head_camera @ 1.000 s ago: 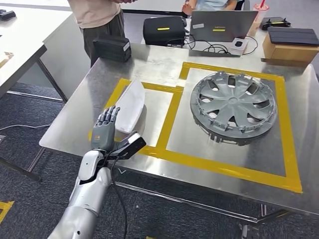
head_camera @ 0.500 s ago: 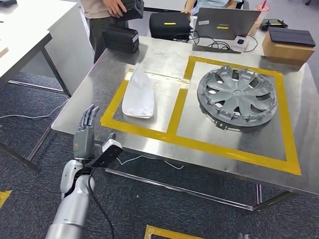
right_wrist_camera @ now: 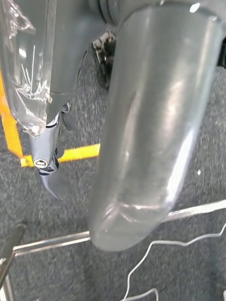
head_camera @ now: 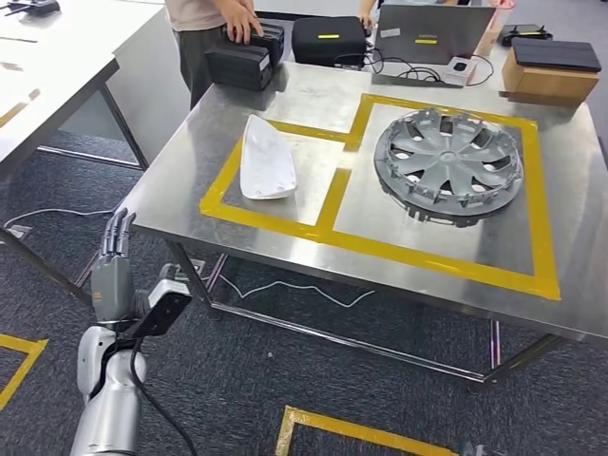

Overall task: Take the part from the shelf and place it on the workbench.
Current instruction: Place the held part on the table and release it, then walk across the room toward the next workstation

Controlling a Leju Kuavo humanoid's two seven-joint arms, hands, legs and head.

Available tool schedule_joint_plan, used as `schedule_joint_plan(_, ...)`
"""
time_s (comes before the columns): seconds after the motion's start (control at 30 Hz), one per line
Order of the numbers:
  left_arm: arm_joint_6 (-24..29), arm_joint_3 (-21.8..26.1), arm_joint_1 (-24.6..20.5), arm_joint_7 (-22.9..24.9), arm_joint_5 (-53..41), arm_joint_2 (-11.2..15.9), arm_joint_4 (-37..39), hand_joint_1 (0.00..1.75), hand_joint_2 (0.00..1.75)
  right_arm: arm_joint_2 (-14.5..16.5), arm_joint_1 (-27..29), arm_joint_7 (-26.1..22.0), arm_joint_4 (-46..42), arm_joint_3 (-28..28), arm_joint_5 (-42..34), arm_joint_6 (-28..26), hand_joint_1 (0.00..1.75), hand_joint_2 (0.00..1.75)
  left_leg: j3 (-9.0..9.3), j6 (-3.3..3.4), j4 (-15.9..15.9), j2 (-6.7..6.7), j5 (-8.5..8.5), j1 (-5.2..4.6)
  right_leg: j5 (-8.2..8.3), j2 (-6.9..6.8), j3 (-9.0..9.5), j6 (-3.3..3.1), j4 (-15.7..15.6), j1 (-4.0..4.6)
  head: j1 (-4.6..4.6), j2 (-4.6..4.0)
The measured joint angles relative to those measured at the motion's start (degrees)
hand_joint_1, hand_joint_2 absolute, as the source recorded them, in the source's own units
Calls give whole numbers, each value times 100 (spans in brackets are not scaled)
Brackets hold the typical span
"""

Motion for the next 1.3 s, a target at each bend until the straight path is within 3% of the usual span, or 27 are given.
schedule_joint_plan(0.03, 1, 46, 10, -5, 19, 1, 0, 0, 0, 1, 1, 1, 0, 2, 1, 0, 0, 0, -65, -31, 320, 4, -116, 16, 64, -49, -85, 5, 2, -1, -8, 0)
schedule_joint_plan(0.1, 2, 176, 33, -32, 93, 2, 3, 0, 0, 1, 1, 2, 0, 6, 3, -3, 0, 0, 46, -87, 487, 24, 26, 57, 180, -151, -245, 38, 9, -9, -21, 1)
schedule_joint_plan(0.17, 10, 328, 53, -124, 222, 2, 27, 0, 0, -3, 0, 2, -2, 7, 3, -13, 0, 0, 545, -150, -62, 178, 300, 109, 275, -245, -372, 99, 34, -14, -38, 1)
schedule_joint_plan(0.2, 18, 412, 52, -202, 301, 1, 60, 0, 0, -7, 4, 0, -5, 8, 3, -24, 0, 0, 863, -168, -486, 299, 314, 114, 312, -290, -422, 135, 62, -10, -65, 1)
schedule_joint_plan(0.27, 37, 609, 43, -397, 477, 0, 176, 0, 0, -14, 5, -1, -12, 6, 4, -55, 0, 0, 1234, -100, -1077, 472, 210, 93, 392, -388, -474, 212, 100, 1, -103, 1)
schedule_joint_plan(0.33, 44, 862, 52, -594, 673, -1, 346, 0, 0, -9, 10, -1, -10, 3, 7, -85, 0, 0, 1195, 54, -1180, 410, 217, 46, 478, -488, -492, 280, 82, -28, -95, 1)
schedule_joint_plan(0.37, 44, 1011, 59, -686, 773, -3, 440, 0, 0, -5, 19, 1, -6, 1, 9, -95, 0, 0, 1144, 114, -1181, 363, 270, 33, 442, -460, -514, 312, 97, -52, -91, 1)
schedule_joint_plan(0.43, 44, 1301, 51, -870, 959, -15, 647, 0, 0, 1, 45, 4, 4, -2, 21, -114, 0, 0, 1006, 224, -1187, 260, 409, 24, 45, -252, -649, 351, 421, -71, -80, 1)
schedule_joint_plan(0.5, 44, 1555, 32, -1040, 1095, -29, 874, 0, 0, 2, 56, 7, 19, -9, 39, -134, 0, 0, 829, 281, -1183, 137, 555, 1, -570, -35, -857, 327, 1180, -47, -63, 1)
schedule_joint_plan(0.53, 44, 1679, 26, -1105, 1143, -32, 990, 0, 0, 3, 55, 8, 28, -16, 53, -144, 0, 0, 736, 294, -1180, 73, 627, -15, -757, 3, -918, 301, 1541, -27, -58, 1)
schedule_joint_plan(0.57, 44, 1800, 21, -1156, 1187, -31, 1109, 0, 0, 3, 53, 8, 37, -25, 68, -157, 0, 0, 647, 298, -1177, 8, 697, -30, -814, 19, -911, 270, 1758, -6, -56, 1)
schedule_joint_plan(0.6, 45, 1928, 12, -1188, 1222, -28, 1232, 0, 0, 4, 50, 8, 43, -36, 80, -173, 0, 0, 561, 295, -1175, -60, 767, -41, -745, 34, -794, 232, 1757, 19, -58, 1)
schedule_joint_plan(0.63, 49, 2058, -1, -1209, 1260, -24, 1364, 0, 0, 9, 44, 8, 48, -51, 91, -193, 0, 0, 483, 287, -1173, -130, 835, -46, -604, 66, -576, 191, 1551, 41, -59, 1)
schedule_joint_plan(0.67, 59, 2186, -21, -1221, 1298, -15, 1505, 0, 0, 16, 34, 8, 52, -74, 99, -219, 0, 0, 413, 273, -1171, -200, 903, -46, -478, 163, -269, 147, 1178, 59, -59, 1)
schedule_joint_plan(0.73, 104, 2424, -96, -1233, 1368, 22, 1829, 0, 0, 39, 5, 8, 57, -137, 122, -282, 0, 0, 303, 226, -1172, -325, 1036, -53, -441, 414, 325, 84, 361, 67, -78, 2)
schedule_joint_plan(0.77, 142, 2535, -139, -1237, 1404, 54, 2007, 0, 0, 57, -8, 6, 60, -169, 138, -312, 0, 0, 269, 195, -1180, -379, 1102, -52, -485, 498, 470, 74, 109, 68, -93, 2)
schedule_joint_plan(0.83, 229, 2748, -194, -1239, 1481, 160, 2393, 0, 0, 112, -22, 5, 71, -233, 181, -354, 0, 0, 233, 118, -1226, -486, 1238, -43, -472, 449, 466, 62, -11, 72, -122, 1)
schedule_joint_plan(0.9, 319, 2927, -213, -1239, 1535, 279, 2779, 0, 0, 166, -34, 5, 86, -294, 220, -377, 0, 0, 163, 54, -1167, -402, 1126, -42, -357, 314, 391, -13, -27, 60, -136, 1)
schedule_joint_plan(0.93, 358, 2990, -229, -1239, 1548, 330, 2943, 0, 0, 187, -34, 5, 93, -318, 233, -382, 0, 0, 93, 28, -997, -291, 906, -45, -285, 238, 343, -48, -39, 48, -153, 1)
schedule_joint_plan(1.0, 406, 3070, -276, -1239, 1570, 404, 3243, 0, 0, 202, -28, 5, 96, -362, 252, -387, 0, 0, -103, -26, -312, -65, 292, -38, -154, 74, 208, -85, -39, 51, -187, 1)
schedule_joint_plan(1.03, 417, 3097, -294, -1239, 1580, 432, 3369, 0, 0, 203, -24, 6, 96, -386, 258, -389, 0, 0, -186, -55, 82, -18, 91, -26, -90, -19, 125, -83, -35, 53, -194, 1)
schedule_joint_plan(1.07, 422, 3120, -303, -1239, 1588, 457, 3485, 0, 0, 204, -22, 6, 96, -410, 261, -390, 0, 0, -211, -80, 378, 4, 27, -10, -30, -112, 41, -79, -32, 54, -195, 1)
schedule_joint_plan(1.1, 429, 3142, -306, -1239, 1594, 480, 3580, 0, 0, 204, -23, 6, 96, -430, 264, -391, 0, 0, -153, -102, 503, 17, 90, 9, 25, -201, -42, -69, -28, 53, -197, 1)
schedule_joint_plan(1.13, 438, 3165, -312, -1239, 1595, 502, 3662, 0, 0, 204, -25, 6, 96, -447, 269, -393, 0, 0, 7, -117, 415, 38, 233, 25, 75, -281, -117, -54, -24, 53, -203, 1)
schedule_joint_plan(1.2, 458, 3203, -351, -1239, 1594, 541, 3819, 0, 0, 204, -32, 5, 96, -465, 290, -397, 0, 0, 630, -127, -279, 254, 431, 38, 157, -421, -226, -3, -2, 60, -239, 2)
schedule_joint_plan(1.27, 480, 3231, -428, -1239, 1589, 575, 3976, 0, 0, 210, -40, 6, 97, -477, 316, -398, 0, 0, 1203, -72, -1067, 490, 362, 1, 234, -566, -289, 66, 32, 68, -281, 3)
schedule_joint_plan(1.3, 494, 3252, -460, -1239, 1578, 603, 4070, 0, 0, 215, -49, 7, 99, -488, 331, -398, 0, 0, 1320, -24, -1275, 525, 319, -29, 276, -638, -309, 99, 38, 62, -296, 3)
